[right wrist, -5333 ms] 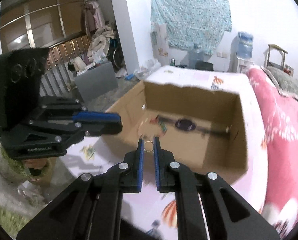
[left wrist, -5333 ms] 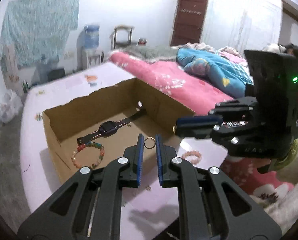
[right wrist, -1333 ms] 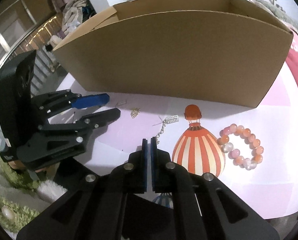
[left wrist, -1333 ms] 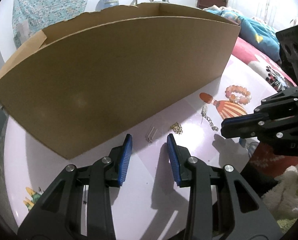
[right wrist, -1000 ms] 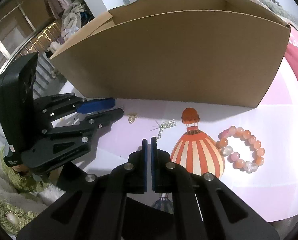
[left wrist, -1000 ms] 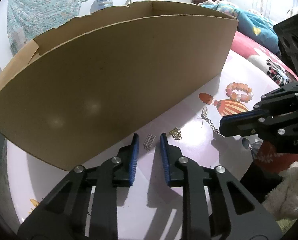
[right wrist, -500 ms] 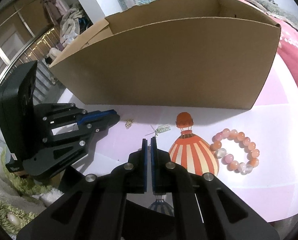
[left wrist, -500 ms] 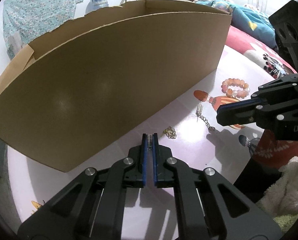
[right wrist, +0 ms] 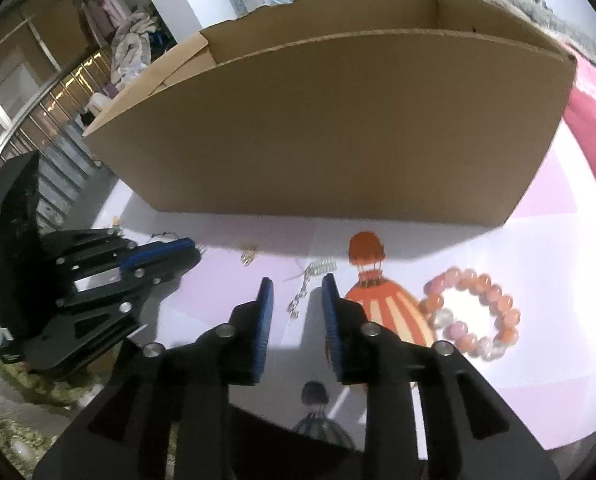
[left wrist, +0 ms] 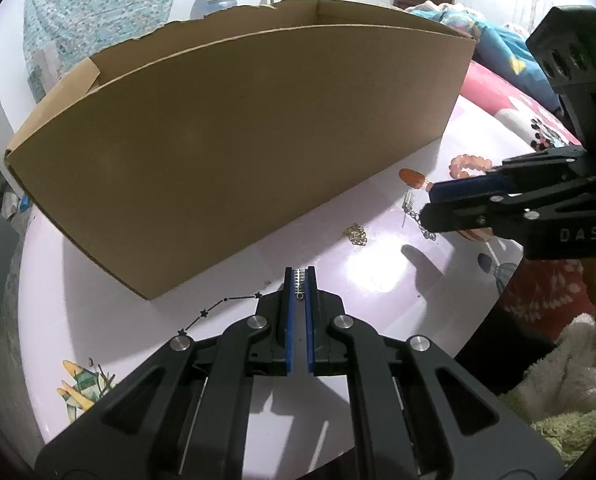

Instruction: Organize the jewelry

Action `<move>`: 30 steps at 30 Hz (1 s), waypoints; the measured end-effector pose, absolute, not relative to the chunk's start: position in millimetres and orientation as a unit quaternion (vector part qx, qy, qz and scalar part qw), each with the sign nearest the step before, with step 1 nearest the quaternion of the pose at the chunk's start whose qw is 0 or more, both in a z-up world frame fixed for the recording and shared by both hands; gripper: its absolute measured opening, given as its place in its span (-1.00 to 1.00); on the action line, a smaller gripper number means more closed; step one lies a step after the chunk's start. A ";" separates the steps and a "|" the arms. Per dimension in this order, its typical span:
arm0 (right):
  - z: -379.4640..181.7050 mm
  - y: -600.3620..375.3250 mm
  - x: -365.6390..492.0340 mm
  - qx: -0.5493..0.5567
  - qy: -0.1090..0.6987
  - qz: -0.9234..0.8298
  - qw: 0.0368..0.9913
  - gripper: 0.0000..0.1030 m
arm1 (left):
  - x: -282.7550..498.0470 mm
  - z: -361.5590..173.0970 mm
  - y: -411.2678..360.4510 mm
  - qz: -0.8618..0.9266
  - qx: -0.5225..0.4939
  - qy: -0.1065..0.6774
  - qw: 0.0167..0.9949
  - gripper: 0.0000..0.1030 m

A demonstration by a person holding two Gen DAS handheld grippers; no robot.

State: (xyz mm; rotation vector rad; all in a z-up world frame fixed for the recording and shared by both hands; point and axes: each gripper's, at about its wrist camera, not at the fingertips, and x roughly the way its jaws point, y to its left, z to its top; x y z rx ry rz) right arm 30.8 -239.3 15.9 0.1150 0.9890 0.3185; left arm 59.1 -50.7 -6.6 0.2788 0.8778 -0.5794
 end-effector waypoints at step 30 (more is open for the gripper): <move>10.1 -224.4 42.0 -0.072 0.462 0.144 0.872 -0.84 | 61.3 -6.9 -44.4 -0.283 0.120 0.416 0.856 -0.92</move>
